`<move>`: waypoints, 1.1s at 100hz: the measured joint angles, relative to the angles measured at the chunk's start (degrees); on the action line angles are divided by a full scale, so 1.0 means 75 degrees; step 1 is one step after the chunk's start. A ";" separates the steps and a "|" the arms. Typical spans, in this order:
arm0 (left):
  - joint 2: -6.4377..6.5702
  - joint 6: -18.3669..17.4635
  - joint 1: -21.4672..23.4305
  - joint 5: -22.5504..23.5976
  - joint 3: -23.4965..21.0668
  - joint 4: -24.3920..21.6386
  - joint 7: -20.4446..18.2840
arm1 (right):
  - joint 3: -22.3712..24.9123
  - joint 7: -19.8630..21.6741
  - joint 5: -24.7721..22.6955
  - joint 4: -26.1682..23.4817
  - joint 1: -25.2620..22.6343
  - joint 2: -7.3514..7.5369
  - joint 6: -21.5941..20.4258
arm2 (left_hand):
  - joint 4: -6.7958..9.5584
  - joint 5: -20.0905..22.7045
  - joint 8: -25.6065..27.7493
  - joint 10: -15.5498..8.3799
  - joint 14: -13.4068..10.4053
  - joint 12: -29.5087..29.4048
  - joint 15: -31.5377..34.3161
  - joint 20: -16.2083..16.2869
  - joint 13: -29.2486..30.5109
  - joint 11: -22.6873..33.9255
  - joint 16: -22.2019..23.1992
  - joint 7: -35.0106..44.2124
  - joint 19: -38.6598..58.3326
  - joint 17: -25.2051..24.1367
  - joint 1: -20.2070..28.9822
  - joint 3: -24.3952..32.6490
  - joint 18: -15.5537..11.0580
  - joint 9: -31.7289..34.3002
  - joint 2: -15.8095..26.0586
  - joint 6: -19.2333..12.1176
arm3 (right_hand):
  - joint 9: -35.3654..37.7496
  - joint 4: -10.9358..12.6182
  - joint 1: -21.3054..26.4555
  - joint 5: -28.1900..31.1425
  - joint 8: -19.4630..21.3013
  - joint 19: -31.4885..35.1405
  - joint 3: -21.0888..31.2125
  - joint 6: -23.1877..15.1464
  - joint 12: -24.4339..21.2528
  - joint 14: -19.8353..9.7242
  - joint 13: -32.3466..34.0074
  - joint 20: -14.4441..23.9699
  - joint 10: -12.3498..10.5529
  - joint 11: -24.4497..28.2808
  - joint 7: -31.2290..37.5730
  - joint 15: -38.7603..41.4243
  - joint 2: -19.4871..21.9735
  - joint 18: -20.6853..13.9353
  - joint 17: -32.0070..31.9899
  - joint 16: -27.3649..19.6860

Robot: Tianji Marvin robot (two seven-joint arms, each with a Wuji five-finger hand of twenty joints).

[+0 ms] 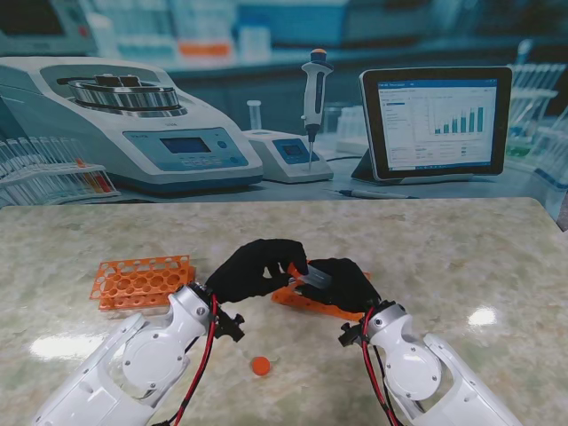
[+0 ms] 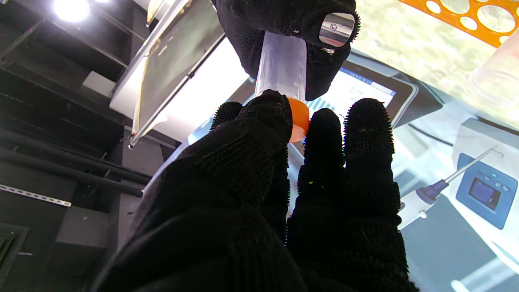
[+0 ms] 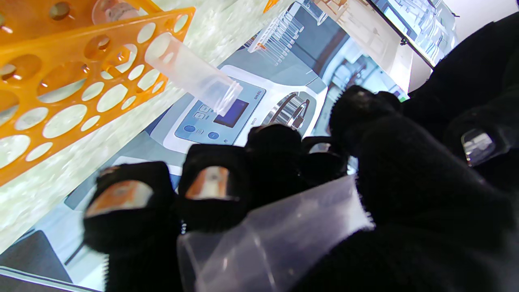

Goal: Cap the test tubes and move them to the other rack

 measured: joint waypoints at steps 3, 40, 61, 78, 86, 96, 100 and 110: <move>0.0000 0.0000 -0.0004 -0.0001 0.0009 0.0001 -0.0005 | 0.0002 -0.0002 0.0000 0.0000 -0.0001 0.0000 -0.0003 | 0.0000 0.0000 0.0000 0.0000 0.0002 0.0000 0.0000 0.0000 0.0000 -0.0001 0.0000 0.0000 0.0000 0.0000 0.0000 0.0000 0.0001 0.0000 0.0000 0.0000 | 0.0000 0.0000 0.0005 0.0005 0.0000 0.0000 -0.0001 0.0000 0.0000 0.0005 0.0000 0.0000 0.0000 0.0000 0.0000 0.0000 0.0000 0.0000 0.0000 0.0000; 0.0011 -0.0011 -0.0027 -0.0008 0.0018 0.0023 -0.0150 | 0.0005 -0.0029 -0.0002 0.0001 -0.0018 0.0000 -0.0008 | -0.0003 0.0136 -0.0107 0.0001 0.0025 0.0000 0.0000 0.0000 0.0000 -0.0150 -0.0163 -0.0170 0.0000 0.0000 0.0000 0.0000 0.0005 -0.0002 0.0083 0.0003 | 0.0000 0.0000 0.0009 0.0028 0.0001 0.0000 -0.0002 -0.0004 0.0000 0.0031 0.0000 0.0000 0.0004 0.0000 -0.0026 -0.0001 0.0000 0.0000 0.0000 -0.0004; 0.0019 -0.0019 -0.0015 0.0050 0.0003 0.0012 -0.0147 | 0.0004 -0.0034 -0.0004 -0.0004 -0.0023 -0.0002 -0.0005 | -0.0089 0.0220 -0.0202 0.0001 0.0025 0.0000 0.0000 0.0000 0.0010 -0.0264 -0.0279 -0.0205 0.0000 0.0000 0.0002 0.0001 0.0007 -0.0002 0.0155 0.0003 | 0.0000 0.0000 0.0009 0.0019 0.0001 -0.0001 -0.0003 -0.0004 0.0000 0.0032 0.0000 0.0000 0.0004 0.0000 -0.0091 -0.0001 0.0000 0.0000 0.0000 -0.0004; 0.0031 -0.0020 -0.0008 0.0094 0.0001 -0.0005 -0.0167 | 0.0003 -0.0042 -0.0004 -0.0006 -0.0023 -0.0003 0.0000 | -0.0089 0.0222 -0.0202 0.0002 0.0025 0.0000 -0.0002 0.0000 0.0048 -0.0377 -0.0465 -0.0283 0.0000 0.0024 0.0002 0.0002 0.0008 -0.0002 0.0223 0.0005 | 0.0000 0.0000 0.0009 0.0019 0.0001 -0.0001 -0.0003 -0.0004 0.0000 0.0033 0.0000 0.0000 0.0004 0.0000 -0.0091 -0.0001 0.0000 0.0000 0.0000 -0.0004; 0.0035 -0.0028 -0.0009 0.0105 0.0009 -0.0005 -0.0166 | 0.0003 -0.0052 -0.0004 -0.0006 -0.0025 -0.0003 0.0002 | -0.0096 0.0223 -0.0212 0.0004 0.0025 -0.0087 -0.0068 0.0000 0.0111 -0.0455 -0.0516 -0.0331 0.0000 0.0072 0.0002 0.0002 0.0008 -0.0002 0.0283 0.0005 | 0.0000 0.0000 0.0009 0.0019 0.0001 -0.0001 -0.0003 -0.0004 0.0000 0.0034 0.0000 0.0000 0.0004 0.0000 -0.0091 -0.0001 0.0000 0.0000 0.0000 -0.0004; 0.0035 -0.0029 -0.0009 0.0103 0.0024 -0.0005 -0.0144 | 0.0003 -0.0078 -0.0005 -0.0005 -0.0026 -0.0003 0.0002 | -0.0095 0.0321 -0.0321 0.0019 0.0025 -0.0190 -0.0085 0.0000 0.0117 -0.0497 -0.0578 -0.0463 0.0000 0.0073 0.0002 0.0003 0.0008 0.0001 0.0323 0.0006 | 0.0000 0.0000 0.0009 0.0025 0.0001 -0.0001 -0.0003 -0.0004 0.0000 0.0037 0.0000 0.0000 0.0004 0.0000 -0.0091 -0.0001 0.0000 0.0000 0.0000 -0.0004; 0.0035 -0.0029 -0.0009 0.0102 0.0032 -0.0004 -0.0132 | 0.0003 -0.0091 -0.0008 -0.0004 -0.0026 -0.0004 0.0002 | -0.0097 0.0312 -0.0386 0.0049 0.0025 -0.0254 -0.0114 0.0000 0.0118 -0.0557 -0.0610 -0.0491 0.0000 0.0074 0.0002 0.0003 0.0008 0.0002 0.0373 0.0006 | 0.0000 0.0000 0.0009 0.0025 0.0001 -0.0001 -0.0003 -0.0004 0.0000 0.0037 0.0000 0.0000 0.0004 0.0000 -0.0091 -0.0001 0.0000 0.0000 0.0000 -0.0004; 0.0032 -0.0030 -0.0021 0.0100 0.0071 0.0019 -0.0078 | 0.0006 -0.0111 -0.0013 -0.0003 -0.0027 -0.0006 0.0002 | -0.0098 0.0312 -0.0401 0.0069 0.0028 -0.0267 -0.0248 0.0004 0.0198 -0.0665 -0.0648 -0.0498 -0.0004 0.0119 0.0002 0.0004 0.0010 0.0070 0.0375 0.0006 | 0.0000 0.0000 0.0009 0.0033 0.0001 -0.0001 -0.0004 -0.0004 0.0000 0.0041 0.0000 0.0000 0.0005 0.0000 -0.0091 -0.0001 0.0000 0.0000 0.0000 -0.0004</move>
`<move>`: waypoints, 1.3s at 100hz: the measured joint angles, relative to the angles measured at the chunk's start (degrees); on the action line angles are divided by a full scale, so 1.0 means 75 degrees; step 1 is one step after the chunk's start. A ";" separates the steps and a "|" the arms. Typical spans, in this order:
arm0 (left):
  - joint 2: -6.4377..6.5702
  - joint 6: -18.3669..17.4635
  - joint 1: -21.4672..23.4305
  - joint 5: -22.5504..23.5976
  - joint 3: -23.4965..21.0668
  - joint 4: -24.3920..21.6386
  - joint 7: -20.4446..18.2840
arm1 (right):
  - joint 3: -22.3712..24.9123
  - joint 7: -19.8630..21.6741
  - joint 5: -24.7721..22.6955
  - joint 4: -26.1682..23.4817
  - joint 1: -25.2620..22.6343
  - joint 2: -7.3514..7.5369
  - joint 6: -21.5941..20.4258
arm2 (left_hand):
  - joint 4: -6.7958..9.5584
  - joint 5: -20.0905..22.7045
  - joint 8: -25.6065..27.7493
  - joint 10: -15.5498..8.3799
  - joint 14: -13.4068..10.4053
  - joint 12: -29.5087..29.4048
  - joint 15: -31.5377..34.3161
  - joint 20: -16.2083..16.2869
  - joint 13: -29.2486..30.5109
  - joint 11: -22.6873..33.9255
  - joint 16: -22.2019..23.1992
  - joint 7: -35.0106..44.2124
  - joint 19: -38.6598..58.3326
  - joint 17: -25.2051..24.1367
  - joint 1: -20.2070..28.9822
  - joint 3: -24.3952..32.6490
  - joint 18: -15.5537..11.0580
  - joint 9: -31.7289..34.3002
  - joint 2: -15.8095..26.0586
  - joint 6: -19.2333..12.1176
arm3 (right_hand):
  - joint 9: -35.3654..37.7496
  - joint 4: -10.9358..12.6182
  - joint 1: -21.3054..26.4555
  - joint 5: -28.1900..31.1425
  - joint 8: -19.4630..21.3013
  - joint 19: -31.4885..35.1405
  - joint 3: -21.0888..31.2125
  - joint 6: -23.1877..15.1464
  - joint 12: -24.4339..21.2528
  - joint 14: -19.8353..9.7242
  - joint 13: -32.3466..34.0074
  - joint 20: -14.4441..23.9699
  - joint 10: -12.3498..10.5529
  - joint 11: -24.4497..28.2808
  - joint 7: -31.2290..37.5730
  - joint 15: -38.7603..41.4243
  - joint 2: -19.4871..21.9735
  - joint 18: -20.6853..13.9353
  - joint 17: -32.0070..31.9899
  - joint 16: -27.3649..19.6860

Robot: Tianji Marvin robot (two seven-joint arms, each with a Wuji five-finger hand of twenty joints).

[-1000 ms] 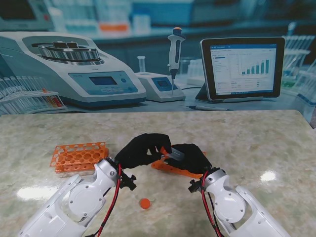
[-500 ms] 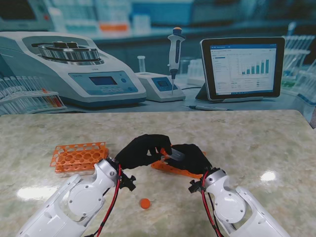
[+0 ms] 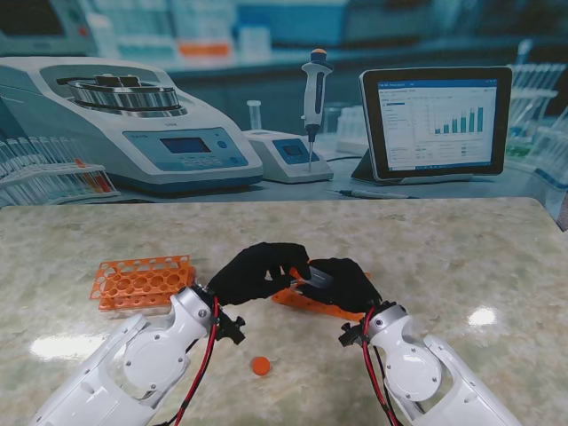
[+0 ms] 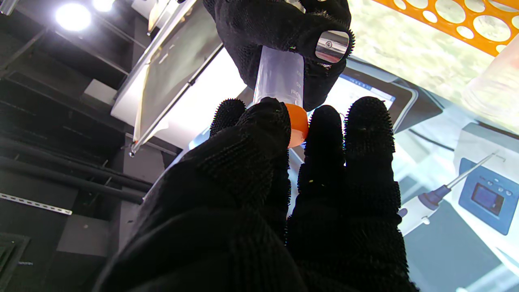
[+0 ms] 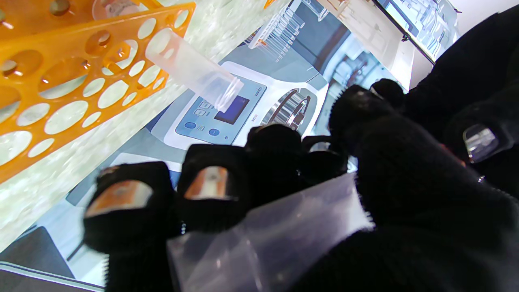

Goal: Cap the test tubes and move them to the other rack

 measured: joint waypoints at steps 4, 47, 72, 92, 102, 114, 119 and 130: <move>-0.0001 -0.0002 -0.0009 -0.0001 0.0020 0.0010 0.0019 | 0.0002 0.0000 0.0000 0.0002 0.0000 0.0000 0.0000 | 0.0000 0.0000 -0.0005 0.0003 0.0000 -0.0001 -0.0001 0.0002 0.0000 -0.0001 -0.0011 -0.0002 -0.0003 0.0000 0.0000 0.0000 0.0011 0.0000 0.0000 0.0000 | 0.0000 0.0000 0.0000 0.0008 0.0000 0.0000 -0.0001 0.0000 0.0000 0.0001 0.0000 0.0000 0.0000 0.0000 0.0000 0.0000 0.0000 0.0000 0.0000 0.0000; -0.0061 -0.0016 -0.0055 0.0027 0.0112 0.0098 0.0260 | 0.0013 0.0036 0.0006 0.0004 0.0009 0.0002 -0.0005 | -0.0005 -0.0010 -0.0703 0.0207 0.0076 -0.0654 -0.0061 0.0006 0.0318 -0.0206 -0.0393 -0.0833 -0.0069 0.0294 0.0000 -0.0077 0.0030 0.0291 0.0002 0.0000 | 0.0000 0.0000 0.0000 0.0011 0.0029 -0.0001 -0.0001 -0.0005 0.0000 0.0005 0.0000 0.0000 0.0001 0.0000 0.0000 -0.0011 0.0000 0.0000 0.0000 -0.0002; -0.0075 -0.0008 -0.0043 -0.0010 0.0082 0.0070 0.0245 | 0.0019 0.0074 0.0003 -0.0006 0.0025 0.0003 -0.0010 | -0.0005 0.0232 -0.0851 0.0351 0.0148 -0.0977 -0.0040 0.0006 0.0375 -0.0320 -0.0658 -0.0944 -0.0074 0.0393 0.0000 -0.0105 0.0097 0.0411 0.0004 0.0250 | 0.0000 0.0000 0.0000 -0.0002 0.0085 -0.0002 -0.0001 -0.0006 0.0000 0.0006 0.0000 -0.0001 0.0001 0.0000 0.0000 -0.0024 0.0000 0.0001 0.0000 -0.0003; -0.0052 -0.0008 -0.0031 -0.0016 0.0037 -0.0013 0.0090 | 0.0010 0.0076 0.0002 -0.0008 0.0035 0.0003 -0.0004 | -0.0009 0.0631 -0.0991 0.0523 0.0242 -0.1100 0.0048 0.0164 0.0447 -0.0486 -0.0885 -0.1087 -0.0155 0.0472 0.0000 -0.0149 0.0154 0.0499 0.0102 0.0293 | 0.0000 0.0000 0.0000 0.0004 0.0093 -0.0002 -0.0001 -0.0013 0.0000 0.0005 0.0000 -0.0001 0.0001 0.0000 0.0000 -0.0077 0.0000 0.0001 -0.0001 -0.0004; -0.0041 -0.0003 -0.0033 -0.0021 0.0025 -0.0026 0.0039 | 0.0008 0.0070 0.0002 -0.0007 0.0036 0.0003 0.0000 | -0.0014 0.0848 -0.1071 0.0547 0.0263 -0.1102 0.0150 0.0288 0.0447 -0.0641 -0.0976 -0.1101 -0.0206 0.0473 0.0000 -0.0184 0.0179 0.0567 0.0180 0.0281 | 0.0000 0.0000 0.0000 0.0004 0.0094 -0.0002 -0.0001 -0.0013 0.0000 0.0006 0.0000 -0.0001 0.0001 0.0000 0.0000 -0.0120 0.0000 0.0001 -0.0001 -0.0004; -0.0036 0.0032 -0.0036 -0.0022 0.0025 -0.0027 0.0032 | 0.0008 0.0066 0.0002 -0.0007 0.0036 0.0003 0.0001 | -0.0015 0.1021 -0.1093 0.0558 0.0263 -0.1205 0.0252 0.0420 0.0447 -0.0691 -0.1122 -0.1123 -0.0259 0.0475 0.0000 -0.0244 0.0190 0.0578 0.0262 0.0263 | 0.0000 0.0000 0.0000 0.0002 0.0094 -0.0002 -0.0001 -0.0014 0.0000 0.0007 0.0000 -0.0001 0.0001 0.0000 0.0000 -0.0139 0.0000 0.0001 -0.0001 -0.0004; -0.0035 0.0052 -0.0036 -0.0025 0.0025 -0.0031 0.0029 | 0.0008 0.0066 0.0002 -0.0007 0.0036 0.0003 0.0001 | -0.0016 0.1100 -0.1095 0.0558 0.0263 -0.1271 0.0277 0.0484 0.0447 -0.0696 -0.1146 -0.1163 -0.0263 0.0475 0.0000 -0.0245 0.0190 0.0578 0.0297 0.0261 | 0.0000 0.0000 0.0000 -0.0002 0.0094 -0.0002 -0.0001 -0.0014 0.0000 0.0007 0.0000 -0.0001 0.0001 0.0000 0.0000 -0.0144 0.0000 0.0001 -0.0001 -0.0004; -0.0024 0.0063 -0.0038 -0.0004 0.0021 -0.0044 -0.0027 | 0.0011 0.0066 0.0002 -0.0005 0.0036 0.0003 0.0001 | -0.0017 0.1239 -0.1096 0.0559 0.0263 -0.1273 0.0341 0.0577 0.0447 -0.0720 -0.1241 -0.1165 -0.0284 0.0477 0.0000 -0.0252 0.0192 0.0580 0.0314 0.0259 | 0.0000 0.0000 0.0000 -0.0002 0.0094 -0.0002 -0.0001 -0.0014 0.0000 0.0009 0.0000 -0.0001 0.0001 0.0000 0.0000 -0.0150 0.0000 0.0001 -0.0001 -0.0004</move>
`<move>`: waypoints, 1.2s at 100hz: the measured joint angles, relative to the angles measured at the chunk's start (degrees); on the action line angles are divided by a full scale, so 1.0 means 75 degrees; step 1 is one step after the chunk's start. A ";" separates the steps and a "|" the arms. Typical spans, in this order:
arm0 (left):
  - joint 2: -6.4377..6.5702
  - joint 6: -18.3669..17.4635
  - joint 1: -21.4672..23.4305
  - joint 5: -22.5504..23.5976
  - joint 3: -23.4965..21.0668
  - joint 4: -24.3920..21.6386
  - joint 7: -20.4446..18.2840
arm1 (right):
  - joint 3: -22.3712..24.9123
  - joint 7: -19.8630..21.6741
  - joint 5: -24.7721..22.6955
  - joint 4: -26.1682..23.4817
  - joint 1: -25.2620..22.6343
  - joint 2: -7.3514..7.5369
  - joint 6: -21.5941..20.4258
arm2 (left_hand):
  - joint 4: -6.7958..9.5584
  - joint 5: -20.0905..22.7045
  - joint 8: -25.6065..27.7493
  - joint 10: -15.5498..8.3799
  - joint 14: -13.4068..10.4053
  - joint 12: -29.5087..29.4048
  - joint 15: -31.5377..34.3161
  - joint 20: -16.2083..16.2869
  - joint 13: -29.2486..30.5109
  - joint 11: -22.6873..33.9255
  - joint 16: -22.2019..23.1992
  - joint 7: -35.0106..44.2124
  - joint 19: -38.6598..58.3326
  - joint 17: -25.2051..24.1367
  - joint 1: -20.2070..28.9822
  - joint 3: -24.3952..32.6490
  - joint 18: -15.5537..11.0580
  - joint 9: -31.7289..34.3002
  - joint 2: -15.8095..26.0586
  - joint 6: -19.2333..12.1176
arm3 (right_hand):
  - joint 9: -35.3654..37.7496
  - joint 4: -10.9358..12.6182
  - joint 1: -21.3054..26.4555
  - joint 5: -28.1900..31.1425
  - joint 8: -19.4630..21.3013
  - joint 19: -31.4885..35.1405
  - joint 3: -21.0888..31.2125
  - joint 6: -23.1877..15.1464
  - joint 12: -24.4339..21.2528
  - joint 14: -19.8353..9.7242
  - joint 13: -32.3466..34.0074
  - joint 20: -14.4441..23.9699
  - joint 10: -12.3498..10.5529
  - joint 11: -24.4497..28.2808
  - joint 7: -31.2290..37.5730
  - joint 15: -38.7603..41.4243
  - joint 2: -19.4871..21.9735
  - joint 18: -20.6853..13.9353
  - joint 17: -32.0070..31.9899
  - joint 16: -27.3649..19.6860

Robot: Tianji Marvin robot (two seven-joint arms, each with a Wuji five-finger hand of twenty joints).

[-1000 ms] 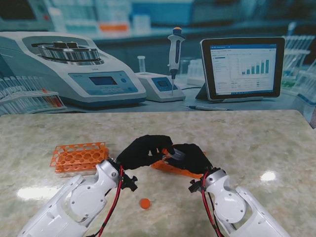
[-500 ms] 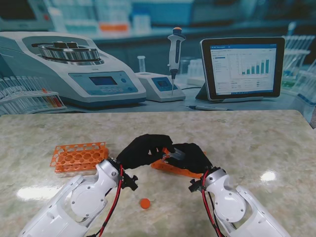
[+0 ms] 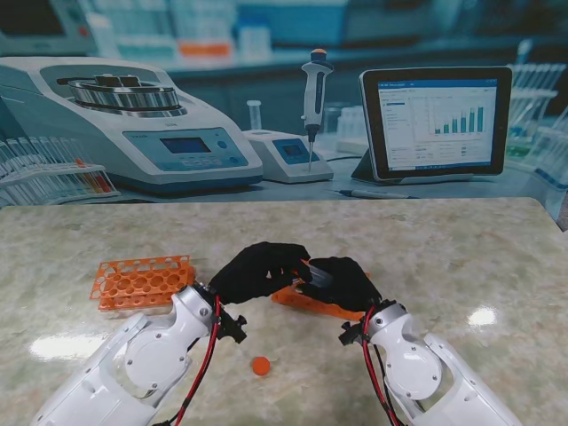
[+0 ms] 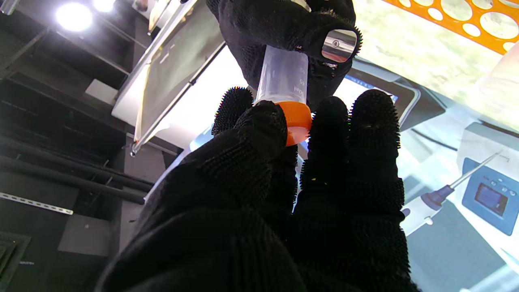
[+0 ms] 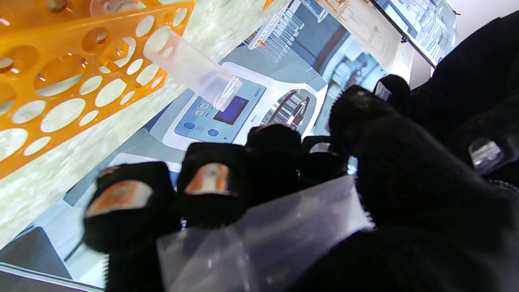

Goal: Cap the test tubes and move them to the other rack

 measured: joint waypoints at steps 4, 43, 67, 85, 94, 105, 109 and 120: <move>0.0007 -0.0001 -0.0005 0.0036 -0.0007 -0.0008 -0.0022 | 0.0002 0.0003 -0.0002 0.0000 0.0000 0.0000 0.0000 | 0.0000 0.0001 0.0000 0.0000 0.0000 0.0000 0.0009 0.0002 0.0000 -0.0031 -0.0003 0.0000 -0.0034 0.0001 0.0000 -0.0003 0.0000 0.0000 0.0019 -0.0001 | 0.0000 0.0000 0.0000 0.0000 0.0000 0.0000 0.0000 0.0000 0.0000 0.0000 0.0000 0.0000 0.0000 0.0000 0.0000 -0.0002 0.0000 0.0000 0.0000 0.0000; 0.0045 -0.0047 -0.0044 0.0150 -0.0042 -0.0044 -0.0112 | 0.0016 0.0042 -0.0012 -0.0016 0.0007 0.0002 -0.0011 | -0.0075 0.0082 0.0000 0.0003 -0.0022 -0.0025 0.0021 0.0108 0.0001 -0.0147 -0.0106 0.0000 -0.0106 0.0031 0.0000 -0.0014 0.0000 0.0084 0.0035 -0.0031 | 0.0000 0.0000 0.0000 -0.0006 0.0000 -0.0001 0.0000 -0.0001 0.0000 0.0000 0.0000 0.0000 0.0000 0.0000 -0.0007 -0.0006 0.0000 0.0000 0.0000 0.0000; 0.0041 -0.0042 -0.0166 0.0139 0.0113 0.0035 0.0019 | 0.0034 0.0036 -0.0012 -0.0016 0.0007 0.0006 -0.0001 | -0.0075 0.0073 0.0000 0.0004 -0.0042 -0.0143 0.0022 0.0117 0.0016 -0.0151 -0.0188 0.0007 -0.0162 0.0077 0.0000 -0.0033 0.0000 0.0100 0.0063 -0.0105 | 0.0000 0.0000 0.0000 0.0015 0.0001 -0.0069 0.0000 -0.0001 0.0000 0.0010 0.0000 0.0000 0.0000 0.0000 -0.0007 -0.0009 0.0000 0.0002 0.0000 0.0000; 0.0016 -0.0024 -0.0179 0.0151 0.0145 0.0060 0.0104 | 0.0029 0.0035 -0.0005 -0.0016 0.0012 0.0008 0.0005 | -0.0075 -0.0436 0.0000 0.0004 -0.0061 -0.0290 0.0030 0.0195 0.0098 -0.0161 -0.0196 0.0013 -0.0175 0.0146 0.0000 -0.0067 0.0000 0.0137 0.0067 -0.0271 | 0.0000 0.0000 0.0000 0.0015 0.0002 -0.0077 0.0000 -0.0001 0.0000 0.0011 0.0000 -0.0001 0.0000 0.0000 -0.0007 -0.0010 0.0000 0.0006 0.0000 0.0000; 0.0007 -0.0016 -0.0169 0.0171 0.0145 0.0061 0.0146 | 0.0015 0.0035 -0.0003 -0.0016 0.0023 0.0009 0.0009 | -0.0076 -0.0543 -0.0059 0.0004 -0.0063 -0.0387 0.0027 0.0197 0.0174 -0.0164 -0.0213 0.0012 -0.0175 0.0189 0.0000 -0.0067 0.0000 0.0138 0.0069 -0.0272 | 0.0000 0.0000 0.0000 0.0015 0.0003 -0.0080 0.0000 -0.0001 0.0000 0.0013 0.0000 -0.0001 0.0000 0.0000 -0.0007 -0.0010 0.0000 0.0008 0.0000 0.0000; -0.0002 -0.0009 -0.0160 0.0192 0.0145 0.0061 0.0185 | 0.0012 0.0037 -0.0002 -0.0015 0.0033 0.0009 0.0013 | -0.0075 -0.0615 -0.0141 0.0004 -0.0065 -0.0414 0.0027 0.0198 0.0184 -0.0166 -0.0269 -0.0022 -0.0176 0.0193 0.0000 -0.0067 0.0000 0.0140 0.0070 -0.0272 | 0.0000 0.0000 0.0000 0.0015 0.0003 -0.0082 0.0000 -0.0001 0.0000 0.0013 0.0000 -0.0001 0.0000 0.0000 -0.0007 -0.0011 0.0000 0.0009 0.0000 0.0000; -0.0004 -0.0005 -0.0159 0.0193 0.0146 0.0061 0.0193 | 0.0012 0.0038 -0.0002 -0.0016 0.0035 0.0009 0.0013 | -0.0075 -0.0617 -0.0160 0.0004 -0.0066 -0.0476 0.0025 0.0198 0.0196 -0.0168 -0.0271 -0.0047 -0.0176 0.0203 0.0000 -0.0067 0.0000 0.0147 0.0070 -0.0272 | 0.0000 0.0000 0.0000 0.0015 0.0003 -0.0082 0.0000 -0.0001 0.0000 0.0012 0.0000 -0.0001 0.0000 0.0000 -0.0007 -0.0011 0.0000 0.0009 0.0000 0.0000; -0.0010 0.0030 -0.0158 0.0190 0.0154 0.0060 0.0208 | 0.0010 0.0040 0.0001 -0.0015 0.0039 0.0009 0.0013 | -0.0075 -0.0618 -0.0223 0.0005 -0.0066 -0.0571 0.0021 0.0199 0.0281 -0.0188 -0.0279 -0.0103 -0.0178 0.0273 0.0000 -0.0070 0.0004 0.0193 0.0070 -0.0269 | 0.0000 0.0000 0.0000 0.0015 0.0003 -0.0083 0.0000 -0.0001 0.0000 0.0013 0.0000 -0.0001 0.0000 0.0000 -0.0007 -0.0012 0.0000 0.0015 0.0000 0.0000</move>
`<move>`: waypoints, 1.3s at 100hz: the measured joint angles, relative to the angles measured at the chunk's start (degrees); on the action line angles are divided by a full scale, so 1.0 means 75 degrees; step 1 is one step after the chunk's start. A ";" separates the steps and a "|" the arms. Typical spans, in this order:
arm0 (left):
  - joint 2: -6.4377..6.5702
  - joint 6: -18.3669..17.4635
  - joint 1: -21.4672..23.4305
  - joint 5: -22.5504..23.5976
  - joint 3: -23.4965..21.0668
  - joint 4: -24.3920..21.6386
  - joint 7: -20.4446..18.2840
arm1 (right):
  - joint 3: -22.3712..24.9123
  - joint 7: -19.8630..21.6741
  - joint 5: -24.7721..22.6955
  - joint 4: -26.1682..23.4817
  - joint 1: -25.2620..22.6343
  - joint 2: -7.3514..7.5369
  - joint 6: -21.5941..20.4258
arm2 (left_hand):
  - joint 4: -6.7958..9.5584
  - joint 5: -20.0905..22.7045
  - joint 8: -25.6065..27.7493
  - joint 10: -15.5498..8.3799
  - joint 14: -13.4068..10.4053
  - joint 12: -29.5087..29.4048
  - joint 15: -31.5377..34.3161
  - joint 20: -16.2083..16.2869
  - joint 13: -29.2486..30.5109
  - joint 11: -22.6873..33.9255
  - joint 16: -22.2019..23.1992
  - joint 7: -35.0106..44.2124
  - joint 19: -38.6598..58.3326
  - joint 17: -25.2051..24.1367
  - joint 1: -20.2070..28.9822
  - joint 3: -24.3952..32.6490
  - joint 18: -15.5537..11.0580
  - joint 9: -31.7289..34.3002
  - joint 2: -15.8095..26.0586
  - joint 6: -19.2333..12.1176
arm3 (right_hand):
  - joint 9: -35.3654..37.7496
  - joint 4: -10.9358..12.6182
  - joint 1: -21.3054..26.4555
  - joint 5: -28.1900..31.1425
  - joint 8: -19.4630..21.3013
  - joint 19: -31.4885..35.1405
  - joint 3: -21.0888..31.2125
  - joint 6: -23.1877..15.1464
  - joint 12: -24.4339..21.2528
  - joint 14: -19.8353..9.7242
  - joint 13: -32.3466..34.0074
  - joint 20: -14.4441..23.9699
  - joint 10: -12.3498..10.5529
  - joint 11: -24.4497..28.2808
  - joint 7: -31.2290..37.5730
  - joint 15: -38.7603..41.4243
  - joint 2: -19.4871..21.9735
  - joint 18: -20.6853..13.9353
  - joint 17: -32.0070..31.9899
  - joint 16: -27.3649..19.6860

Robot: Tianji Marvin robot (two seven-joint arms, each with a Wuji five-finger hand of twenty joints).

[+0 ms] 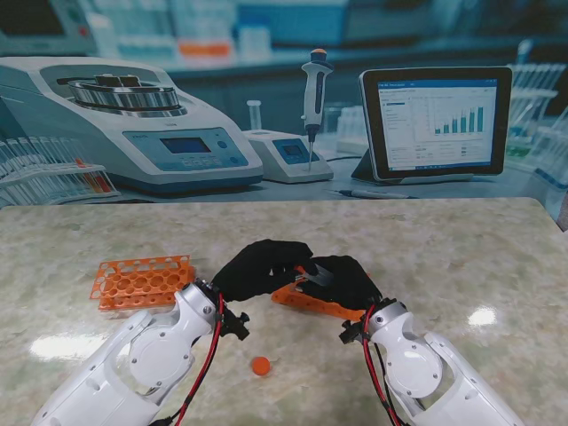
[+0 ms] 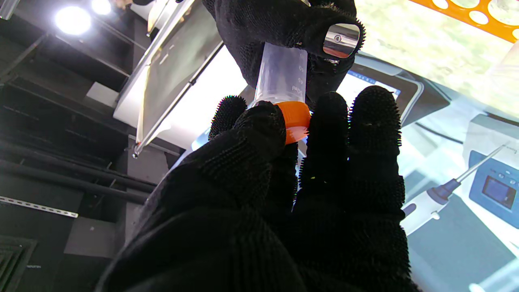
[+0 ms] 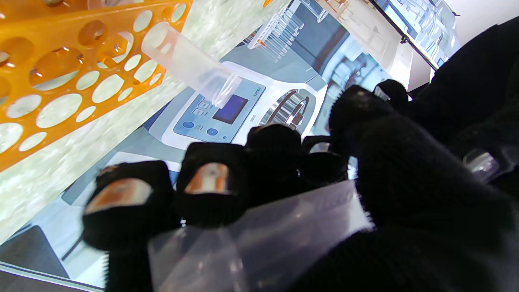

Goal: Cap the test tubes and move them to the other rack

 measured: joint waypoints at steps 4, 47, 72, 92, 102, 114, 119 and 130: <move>-0.0002 0.0010 0.0000 -0.0004 0.0001 0.0000 0.0004 | -0.0004 0.0001 0.0003 0.0002 0.0003 0.0000 0.0000 | 0.0000 0.0000 0.0000 0.0001 -0.0001 -0.0005 -0.0004 0.0000 0.0016 -0.0003 -0.0015 0.0000 0.0000 0.0013 0.0000 -0.0008 0.0010 0.0006 0.0000 0.0001 | 0.0000 0.0000 0.0000 0.0000 0.0000 -0.0001 0.0000 0.0000 0.0000 0.0000 0.0000 0.0000 0.0000 0.0000 0.0000 0.0000 0.0000 0.0003 0.0000 0.0000; -0.0029 -0.0046 -0.0097 0.0110 0.0091 0.0077 0.0135 | -0.0005 0.0031 0.0008 0.0005 0.0013 0.0004 0.0008 | 0.0007 -0.0042 0.0062 0.0010 -0.0010 -0.0018 -0.0005 0.0099 0.0101 -0.0012 -0.0233 0.0090 0.0000 0.0089 0.0000 -0.0314 0.0061 0.0103 0.0020 0.0004 | 0.0000 0.0000 0.0000 -0.0022 0.0000 -0.0048 0.0000 0.0000 0.0000 0.0001 0.0000 -0.0084 0.0000 0.0000 0.0000 -0.0002 0.0000 0.0017 -0.0001 0.0000; -0.0015 -0.0123 -0.0202 0.0248 0.0125 0.0106 0.0063 | 0.0002 0.0091 0.0004 0.0001 0.0021 0.0022 0.0007 | 0.0007 -0.0045 0.0063 0.0053 -0.0010 -0.0018 -0.0005 0.0166 0.0105 -0.0012 -0.0288 0.0112 0.0000 0.0089 0.0000 -0.0317 0.0064 0.0106 0.0021 0.0004 | 0.0000 0.0000 0.0000 -0.0033 0.0000 -0.0085 0.0000 -0.0001 0.0000 0.0002 0.0000 -0.0087 0.0000 0.0000 0.0000 -0.0013 0.0000 0.0055 -0.0015 0.0000; -0.0004 -0.0132 -0.0220 0.0290 0.0127 0.0096 0.0040 | 0.0008 0.0100 -0.0006 -0.0004 0.0022 0.0029 0.0004 | 0.0008 -0.0048 0.0063 0.0063 -0.0012 -0.0018 -0.0005 0.0190 0.0105 -0.0012 -0.0362 0.0120 -0.0002 0.0045 0.0000 -0.0318 0.0065 0.0106 0.0021 0.0004 | -0.0001 0.0000 0.0000 -0.0045 0.0000 -0.0086 0.0000 -0.0001 0.0000 0.0003 0.0000 -0.0087 0.0001 0.0000 0.0000 -0.0015 0.0000 0.0058 -0.0019 0.0000; -0.0004 -0.0131 -0.0195 0.0270 0.0119 0.0066 0.0046 | 0.0008 0.0100 -0.0008 -0.0013 0.0022 0.0030 0.0005 | 0.0008 -0.0049 0.0063 0.0063 -0.0022 -0.0018 -0.0039 0.0190 0.0106 -0.0012 -0.0365 0.0122 -0.0002 0.0000 0.0000 -0.0415 0.0069 0.0114 0.0032 0.0004 | -0.0001 0.0000 0.0000 -0.0033 0.0000 -0.0089 0.0000 -0.0002 0.0000 0.0003 0.0000 -0.0088 0.0001 0.0000 0.0000 -0.0016 0.0000 0.0058 -0.0024 0.0000; -0.0004 -0.0103 -0.0158 0.0184 0.0112 0.0023 0.0030 | 0.0002 0.0100 -0.0008 -0.0027 0.0024 0.0030 0.0014 | 0.0021 -0.0076 0.0063 0.0063 -0.0077 -0.0019 -0.0110 0.0190 0.0106 -0.0012 -0.0472 0.0123 -0.0003 -0.0073 0.0000 -0.0956 0.0069 0.0115 0.0297 0.0004 | -0.0001 0.0000 0.0000 -0.0008 0.0000 -0.0118 0.0000 -0.0003 0.0000 0.0003 0.0000 -0.0096 0.0001 0.0000 0.0000 -0.0018 0.0000 0.0058 -0.0037 -0.0003; -0.0004 -0.0083 -0.0144 0.0131 0.0114 0.0012 0.0022 | -0.0002 0.0100 -0.0008 -0.0030 0.0026 0.0029 0.0019 | 0.0029 -0.0081 0.0048 0.0064 -0.0082 -0.0019 -0.0110 0.0190 0.0102 -0.0012 -0.0604 0.0126 -0.0003 -0.0141 0.0000 -0.1310 0.0069 0.0116 0.0497 0.0004 | -0.0001 0.0000 0.0000 -0.0005 0.0000 -0.0119 0.0000 -0.0003 0.0000 0.0003 0.0000 -0.0096 0.0001 0.0000 0.0000 -0.0019 0.0000 0.0058 -0.0041 -0.0009; -0.0014 -0.0021 -0.0114 -0.0058 0.0135 0.0012 0.0035 | -0.0005 0.0099 -0.0008 -0.0037 0.0028 0.0028 0.0027 | 0.0422 -0.0101 -0.0115 0.0065 -0.0103 -0.0019 0.0064 0.0191 -0.0052 -0.0012 -0.1486 0.0133 -0.0027 -0.0257 0.0013 -0.2028 0.0069 0.0116 0.0899 -0.0062 | -0.0001 0.0000 0.0000 0.0002 0.0000 -0.0133 0.0000 -0.0005 0.0000 0.0003 0.0000 -0.0096 0.0001 0.0000 0.0000 -0.0019 0.0000 0.0058 -0.0044 -0.0075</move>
